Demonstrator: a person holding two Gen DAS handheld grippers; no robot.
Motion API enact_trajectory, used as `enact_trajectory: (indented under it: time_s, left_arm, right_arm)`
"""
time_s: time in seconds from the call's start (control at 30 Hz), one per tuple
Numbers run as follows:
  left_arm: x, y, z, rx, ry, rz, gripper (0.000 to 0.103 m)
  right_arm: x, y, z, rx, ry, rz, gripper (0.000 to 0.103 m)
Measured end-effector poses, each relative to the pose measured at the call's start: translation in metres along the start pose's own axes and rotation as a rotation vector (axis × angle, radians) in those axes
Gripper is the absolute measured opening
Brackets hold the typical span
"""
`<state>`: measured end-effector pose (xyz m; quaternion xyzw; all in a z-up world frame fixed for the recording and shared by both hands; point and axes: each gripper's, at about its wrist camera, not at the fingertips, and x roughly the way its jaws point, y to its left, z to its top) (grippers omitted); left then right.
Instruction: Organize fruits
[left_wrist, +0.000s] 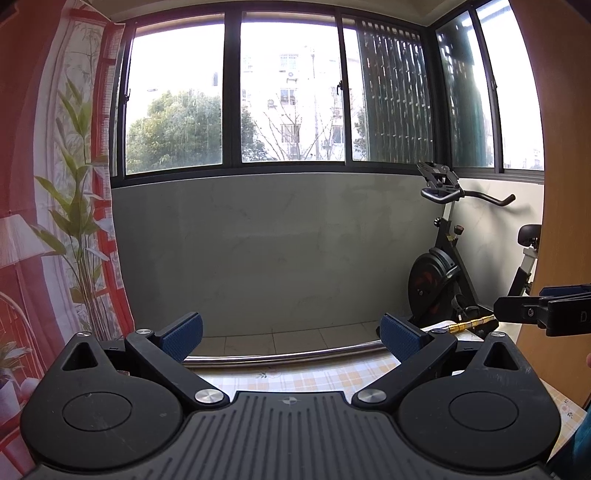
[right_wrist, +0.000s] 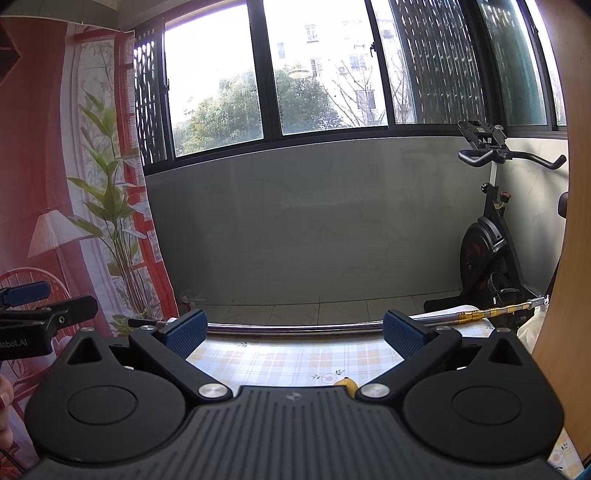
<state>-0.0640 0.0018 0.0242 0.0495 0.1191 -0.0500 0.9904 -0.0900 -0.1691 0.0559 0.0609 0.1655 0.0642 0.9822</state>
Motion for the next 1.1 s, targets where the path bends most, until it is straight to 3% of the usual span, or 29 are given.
enact_trajectory:
  time_s: [1.1]
  left_arm:
    - [0.012,0.001,-0.007,-0.047,0.05,-0.041,0.103]
  right_arm:
    - [0.003,-0.004,-0.007,0.004,0.011,-0.025,0.103]
